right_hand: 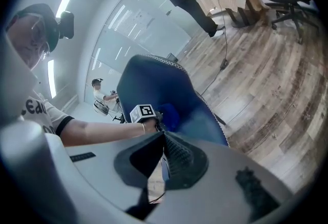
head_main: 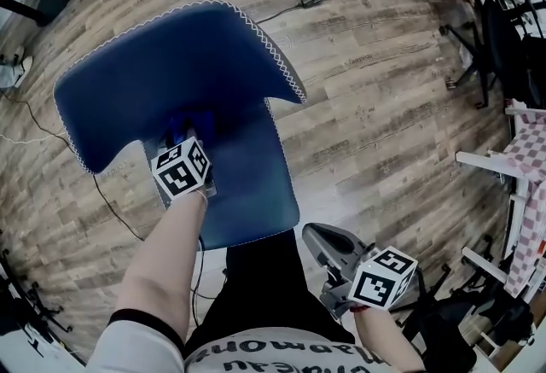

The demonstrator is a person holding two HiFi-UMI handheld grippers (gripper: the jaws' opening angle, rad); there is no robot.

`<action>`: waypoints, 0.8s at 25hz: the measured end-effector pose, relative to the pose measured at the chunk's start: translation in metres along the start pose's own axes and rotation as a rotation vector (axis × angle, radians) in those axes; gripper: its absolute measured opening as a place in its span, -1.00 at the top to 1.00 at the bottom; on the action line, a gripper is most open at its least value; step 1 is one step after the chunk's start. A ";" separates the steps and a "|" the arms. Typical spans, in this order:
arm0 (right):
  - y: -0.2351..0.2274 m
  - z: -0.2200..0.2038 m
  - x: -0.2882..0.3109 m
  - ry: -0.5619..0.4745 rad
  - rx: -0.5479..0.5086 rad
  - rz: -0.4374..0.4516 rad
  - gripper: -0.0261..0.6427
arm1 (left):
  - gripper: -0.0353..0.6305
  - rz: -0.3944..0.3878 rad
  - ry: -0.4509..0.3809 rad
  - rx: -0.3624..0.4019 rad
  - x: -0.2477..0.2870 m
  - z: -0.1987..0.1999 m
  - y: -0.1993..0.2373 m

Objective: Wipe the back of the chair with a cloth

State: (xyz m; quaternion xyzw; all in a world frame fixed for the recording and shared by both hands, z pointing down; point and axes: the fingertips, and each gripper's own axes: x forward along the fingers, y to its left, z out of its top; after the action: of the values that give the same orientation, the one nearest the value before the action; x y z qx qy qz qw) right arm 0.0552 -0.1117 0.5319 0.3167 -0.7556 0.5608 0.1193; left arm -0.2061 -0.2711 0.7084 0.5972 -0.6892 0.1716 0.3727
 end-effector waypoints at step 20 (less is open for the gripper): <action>-0.014 0.000 -0.012 -0.047 0.053 -0.032 0.88 | 0.68 -0.385 0.083 0.214 0.028 -0.010 -0.162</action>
State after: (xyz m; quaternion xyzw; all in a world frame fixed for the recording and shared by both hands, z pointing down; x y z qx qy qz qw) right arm 0.0733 -0.1098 0.5364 0.3448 -0.7380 0.5710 0.1022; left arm -0.0491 -0.3204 0.7017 0.7461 -0.5245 0.1940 0.3613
